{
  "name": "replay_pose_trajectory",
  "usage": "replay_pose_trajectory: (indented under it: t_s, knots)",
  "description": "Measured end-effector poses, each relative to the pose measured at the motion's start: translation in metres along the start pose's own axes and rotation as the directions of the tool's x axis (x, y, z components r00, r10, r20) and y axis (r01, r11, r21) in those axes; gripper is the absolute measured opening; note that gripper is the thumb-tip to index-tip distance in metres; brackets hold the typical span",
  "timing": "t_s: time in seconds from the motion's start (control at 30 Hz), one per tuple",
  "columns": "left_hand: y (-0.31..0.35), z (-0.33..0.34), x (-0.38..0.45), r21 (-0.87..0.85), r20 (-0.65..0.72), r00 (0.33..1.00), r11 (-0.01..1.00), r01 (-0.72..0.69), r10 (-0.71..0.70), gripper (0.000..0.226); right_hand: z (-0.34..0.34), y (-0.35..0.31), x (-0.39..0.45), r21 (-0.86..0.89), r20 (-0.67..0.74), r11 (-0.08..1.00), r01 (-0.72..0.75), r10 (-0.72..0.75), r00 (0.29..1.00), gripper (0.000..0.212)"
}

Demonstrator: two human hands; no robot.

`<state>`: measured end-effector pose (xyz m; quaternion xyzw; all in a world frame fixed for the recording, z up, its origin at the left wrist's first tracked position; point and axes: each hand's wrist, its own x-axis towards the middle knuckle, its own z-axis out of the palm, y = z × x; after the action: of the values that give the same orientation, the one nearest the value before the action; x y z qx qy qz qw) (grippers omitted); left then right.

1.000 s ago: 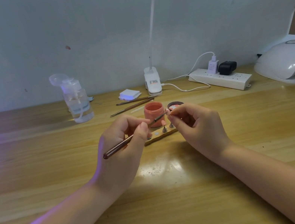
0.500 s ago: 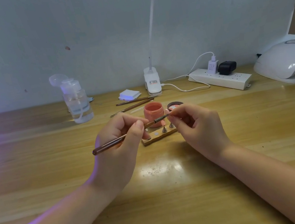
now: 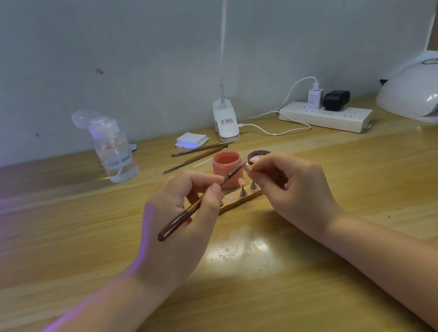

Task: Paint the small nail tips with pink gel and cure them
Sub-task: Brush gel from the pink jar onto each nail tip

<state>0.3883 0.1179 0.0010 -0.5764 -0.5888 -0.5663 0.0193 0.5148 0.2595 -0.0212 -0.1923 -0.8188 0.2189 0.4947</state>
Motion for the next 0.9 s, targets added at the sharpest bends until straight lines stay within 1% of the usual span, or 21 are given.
replay_pose_trajectory:
  t_s: [0.1,0.2,0.3,0.37,0.47,0.57,0.63,0.73,0.8,0.83,0.9]
  knots:
    - [-0.0015,-0.0021,-0.002,-0.002,-0.006,0.999,0.999,-0.036,0.036,0.017,-0.0004,-0.0002,-0.0001,-0.012,-0.009,1.0,0.008,-0.008,1.0,0.006]
    - [0.0,-0.0019,-0.0006,-0.015,-0.023,0.999,0.999,-0.038,0.038,0.008,-0.0006,0.0,0.0001,-0.003,0.002,1.0,0.005,-0.005,1.0,0.007]
    - [-0.0004,-0.0005,0.0007,-0.01,-0.007,1.0,1.0,-0.006,0.006,0.014,-0.0005,0.0004,0.0002,-0.003,0.005,1.0,0.003,-0.003,1.0,0.007]
    - [-0.0027,-0.0012,-0.0002,-0.002,0.017,1.0,1.0,-0.027,0.027,0.009,-0.0001,0.0004,-0.0001,-0.011,-0.002,1.0,0.008,-0.008,1.0,0.007]
    - [-0.002,-0.0033,-0.001,0.003,-0.007,0.997,0.997,-0.075,0.075,0.015,0.0003,0.0009,0.0,-0.016,-0.006,1.0,0.002,-0.002,1.0,0.007]
    - [-0.0001,-0.0003,0.0003,-0.037,-0.026,0.999,0.999,-0.033,0.032,0.007,0.0006,0.0016,0.0001,-0.003,0.002,1.0,-0.007,0.007,1.0,0.006]
    - [-0.0004,0.0013,0.0003,-0.045,-0.005,1.0,0.999,0.005,-0.005,0.012,0.0004,0.0013,0.0,0.002,-0.002,1.0,-0.005,0.005,1.0,0.006]
    - [-0.0033,-0.0003,-0.0007,-0.078,0.018,1.0,0.997,0.022,-0.021,0.009,0.0,0.0004,-0.0005,0.007,0.001,1.0,-0.015,0.015,1.0,0.006]
    - [-0.0035,-0.0017,-0.0012,-0.103,0.008,1.0,0.994,0.018,-0.017,0.018,0.0001,0.0002,-0.0007,0.01,0.006,1.0,-0.025,0.025,1.0,0.006]
    - [-0.0034,-0.0014,-0.0011,-0.111,-0.001,1.0,0.993,0.026,-0.026,0.019,0.0002,0.0003,-0.0006,0.014,0.008,0.999,-0.029,0.029,1.0,0.006]
    - [-0.0028,0.0007,-0.0007,-0.135,-0.011,0.997,0.989,0.068,-0.07,0.013,0.0003,0.0002,-0.0004,0.021,0.01,0.999,-0.032,0.032,0.999,0.007]
